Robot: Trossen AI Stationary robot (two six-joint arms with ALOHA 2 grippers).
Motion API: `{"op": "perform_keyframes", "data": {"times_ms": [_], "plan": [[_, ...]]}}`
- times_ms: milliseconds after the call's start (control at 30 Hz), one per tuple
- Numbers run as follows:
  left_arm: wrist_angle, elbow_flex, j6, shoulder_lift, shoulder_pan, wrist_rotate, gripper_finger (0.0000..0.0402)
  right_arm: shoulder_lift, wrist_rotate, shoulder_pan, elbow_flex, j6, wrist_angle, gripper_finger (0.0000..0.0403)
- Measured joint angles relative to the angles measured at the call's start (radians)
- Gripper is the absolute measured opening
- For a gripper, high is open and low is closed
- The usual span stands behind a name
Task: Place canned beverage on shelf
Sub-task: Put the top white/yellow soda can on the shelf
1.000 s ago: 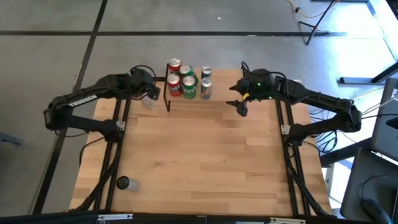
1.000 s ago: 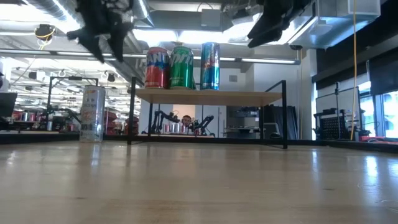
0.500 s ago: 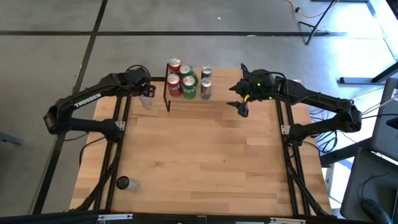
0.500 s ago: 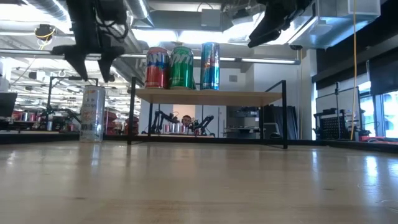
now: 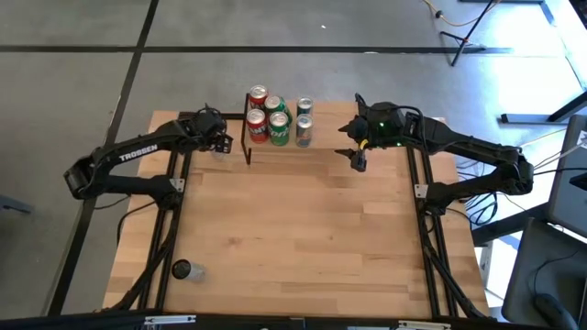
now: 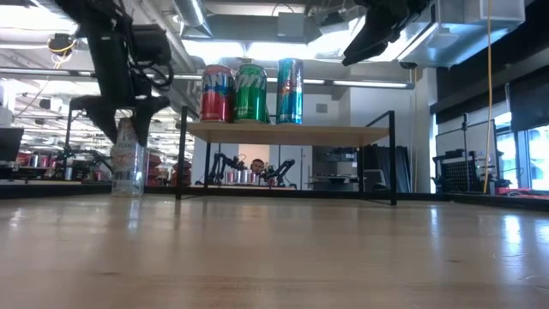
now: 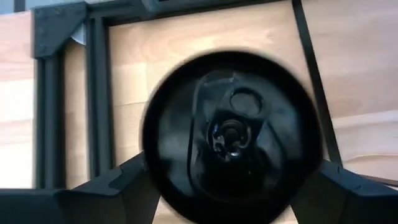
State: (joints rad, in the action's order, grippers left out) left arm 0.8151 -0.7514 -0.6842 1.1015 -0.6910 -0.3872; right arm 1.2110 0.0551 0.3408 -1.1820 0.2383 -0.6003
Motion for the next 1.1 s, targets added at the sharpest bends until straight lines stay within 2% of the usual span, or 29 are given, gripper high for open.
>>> {"op": "perform_keyframes", "data": {"times_ms": [167, 300, 400, 567, 700, 800, 900, 1000, 1100], "plan": [[-0.080, 0.072, 0.033, 0.000, 0.018, -0.016, 0.0267, 0.000, -0.001, 0.000, 0.000, 0.001, -0.001, 0.0308], [-0.129, 0.107, 0.085, -0.010, 0.058, -0.082, 0.0221, 0.000, 0.000, 0.000, 0.000, 0.001, -0.001, 0.0308], [-0.113, 0.103, 0.126, -0.032, 0.090, -0.094, 0.0182, 0.000, -0.007, 0.000, 0.000, 0.002, -0.002, 0.0308], [-0.043, 0.040, 0.138, -0.110, 0.125, 0.011, 0.0170, 0.000, -0.029, 0.000, 0.000, 0.003, -0.005, 0.0308], [0.086, -0.059, 0.121, -0.158, 0.163, 0.176, 0.0170, 0.000, -0.029, 0.000, 0.000, 0.003, -0.007, 0.0308], [0.147, -0.158, 0.118, -0.172, 0.228, 0.312, 0.0170, 0.001, -0.027, 0.000, 0.000, 0.003, -0.007, 0.0308], [0.202, -0.231, 0.091, -0.171, 0.332, 0.406, 0.0170, 0.001, -0.019, 0.000, 0.000, 0.003, -0.005, 0.0308], [0.173, -0.289, 0.004, -0.170, 0.460, 0.411, 0.0170, 0.001, -0.016, -0.001, 0.000, 0.003, -0.018, 0.0308], [0.141, -0.314, -0.075, -0.148, 0.591, 0.343, 0.0170, 0.001, 0.016, -0.001, 0.000, -0.001, -0.045, 0.0308]]}}
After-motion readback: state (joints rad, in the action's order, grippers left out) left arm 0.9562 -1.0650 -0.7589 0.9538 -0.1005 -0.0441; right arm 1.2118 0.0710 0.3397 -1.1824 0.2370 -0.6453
